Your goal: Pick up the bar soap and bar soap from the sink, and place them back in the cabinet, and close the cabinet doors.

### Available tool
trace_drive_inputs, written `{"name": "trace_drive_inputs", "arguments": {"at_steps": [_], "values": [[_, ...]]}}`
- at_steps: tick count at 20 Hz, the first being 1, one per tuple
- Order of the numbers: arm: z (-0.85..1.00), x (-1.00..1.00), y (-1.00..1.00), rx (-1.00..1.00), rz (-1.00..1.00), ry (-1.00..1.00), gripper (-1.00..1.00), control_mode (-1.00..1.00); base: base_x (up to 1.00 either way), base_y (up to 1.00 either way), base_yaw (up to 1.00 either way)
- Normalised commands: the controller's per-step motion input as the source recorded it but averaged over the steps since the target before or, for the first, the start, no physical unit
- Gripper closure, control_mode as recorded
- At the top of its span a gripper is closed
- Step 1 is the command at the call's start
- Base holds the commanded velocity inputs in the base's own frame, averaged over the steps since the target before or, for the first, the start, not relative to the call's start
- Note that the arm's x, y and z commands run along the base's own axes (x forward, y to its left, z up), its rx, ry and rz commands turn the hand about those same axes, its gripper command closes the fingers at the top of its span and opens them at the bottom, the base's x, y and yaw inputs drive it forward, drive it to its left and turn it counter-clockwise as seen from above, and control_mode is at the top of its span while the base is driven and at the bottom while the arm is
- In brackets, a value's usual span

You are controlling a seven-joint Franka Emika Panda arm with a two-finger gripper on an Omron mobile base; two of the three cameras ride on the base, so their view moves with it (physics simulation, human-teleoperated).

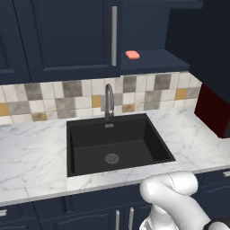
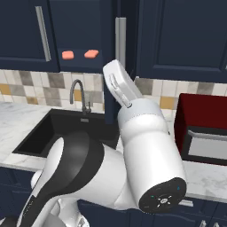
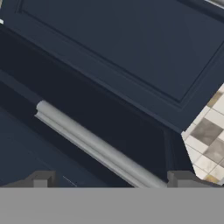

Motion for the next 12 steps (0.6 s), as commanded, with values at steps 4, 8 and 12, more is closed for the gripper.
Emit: {"name": "trace_drive_inputs", "arguments": {"at_steps": [4,8,12], "values": [[-0.18,0.23,-0.04,0.00,0.14,0.00,-1.00,-1.00,0.00,0.00,0.00],[-0.09,0.27,0.00,0.00,0.15,0.00,-1.00,-1.00,0.00,0.00,0.00],[0.00,0.30,0.00,0.00,0.12,0.00,-1.00,-1.00,0.00,0.00,0.00]]}}
